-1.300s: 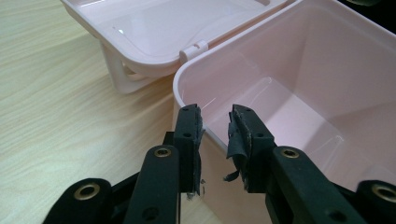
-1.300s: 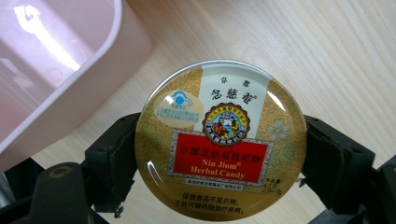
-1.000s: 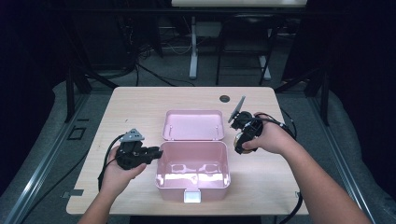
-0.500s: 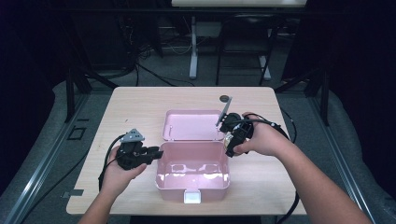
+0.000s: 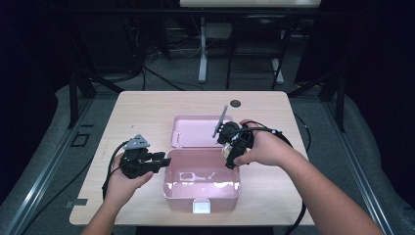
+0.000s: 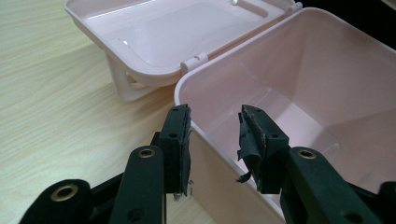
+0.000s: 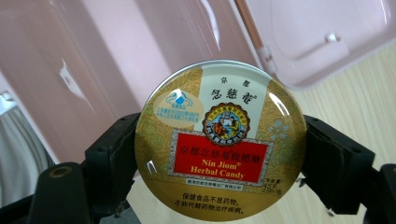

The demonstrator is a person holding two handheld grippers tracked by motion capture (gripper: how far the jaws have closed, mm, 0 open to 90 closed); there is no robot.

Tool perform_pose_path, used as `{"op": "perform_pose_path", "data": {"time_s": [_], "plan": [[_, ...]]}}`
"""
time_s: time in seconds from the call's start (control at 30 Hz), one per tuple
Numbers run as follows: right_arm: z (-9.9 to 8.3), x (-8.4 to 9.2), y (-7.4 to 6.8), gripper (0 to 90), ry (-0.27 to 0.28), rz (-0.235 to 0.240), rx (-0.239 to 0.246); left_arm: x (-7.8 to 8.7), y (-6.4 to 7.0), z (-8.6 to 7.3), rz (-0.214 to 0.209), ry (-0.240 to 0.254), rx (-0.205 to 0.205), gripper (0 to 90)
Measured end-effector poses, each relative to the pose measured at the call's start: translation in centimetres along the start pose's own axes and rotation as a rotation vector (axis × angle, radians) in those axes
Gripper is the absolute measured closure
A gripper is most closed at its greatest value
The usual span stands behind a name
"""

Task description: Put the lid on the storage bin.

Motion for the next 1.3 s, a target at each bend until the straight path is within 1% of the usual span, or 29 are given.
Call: {"op": "perform_pose_path", "data": {"time_s": [0.07, 0.2, 0.3, 0.37, 0.53, 0.6, 0.67, 0.73, 0.77, 0.9, 0.97, 1.1, 1.2, 1.3], "plan": [[0.3, 0.0, -0.5, 19.8, 0.005, 0.006, 0.018, 0.0, -0.1, 0.0, 0.004, 0.004, 0.005, 61.7], [0.7, -0.3, -1.4, 19.8, -0.008, 0.012, 0.059, 0.1, -0.3, 0.0, 0.008, 0.004, 0.006, 60.5], [1.0, -0.5, -1.8, 19.8, -0.016, 0.019, 0.085, 0.2, -0.3, -0.1, 0.004, 0.001, 0.014, 59.0], [1.1, -0.7, -2.1, 19.8, -0.021, 0.023, 0.103, 0.2, -0.4, -0.1, 0.009, 0.004, 0.018, 58.7], [1.0, -1.2, -2.7, 19.8, -0.037, 0.041, 0.179, 0.4, -0.3, 0.0, 0.002, 0.013, 0.026, 58.4], [0.8, -1.4, -3.1, 19.8, -0.046, 0.053, 0.225, 0.5, -0.4, 0.0, 0.0, 0.013, 0.025, 58.3], [0.7, -1.6, -3.4, 19.8, -0.053, 0.063, 0.257, 0.4, -0.5, 0.0, 0.0, 0.01, 0.024, 58.3], [0.6, -1.8, -3.7, 19.8, -0.058, 0.067, 0.281, 0.3, -0.5, -0.1, 0.004, 0.013, 0.027, 58.1], [0.6, -1.8, -3.8, 19.8, -0.06, 0.071, 0.289, 0.3, -0.5, -0.1, 0.002, 0.009, 0.022, 58.0], [0.6, -2.1, -3.9, 19.8, -0.066, 0.069, 0.308, 0.3, -0.6, -0.1, 0.006, 0.01, 0.021, 57.2], [0.6, -2.3, -3.9, 19.8, -0.067, 0.063, 0.313, 0.3, -0.6, -0.1, 0.007, 0.013, 0.026, 57.2], [0.6, -2.6, -3.8, 19.8, -0.071, 0.051, 0.321, 0.4, -0.7, -0.1, 0.01, 0.012, 0.023, 57.2], [0.6, -2.9, -3.9, 19.8, -0.072, 0.064, 0.301, 0.4, -0.7, -0.1, 0.012, 0.012, 0.03, 56.6], [0.4, -3.4, -3.8, 19.8, -0.078, 0.063, 0.301, 0.4, -0.8, -0.1, 0.012, 0.01, 0.029, 56.7]]}}
Point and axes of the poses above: each handheld gripper's, and its own axes: x roughly backward along the jaws, z roughly out of its top, y roughly to its right, the point moved 10 cm from there along -x, roughly forward along the jaws, and after that the axes turned 8 degrees about -x, right-handed, at the moved point
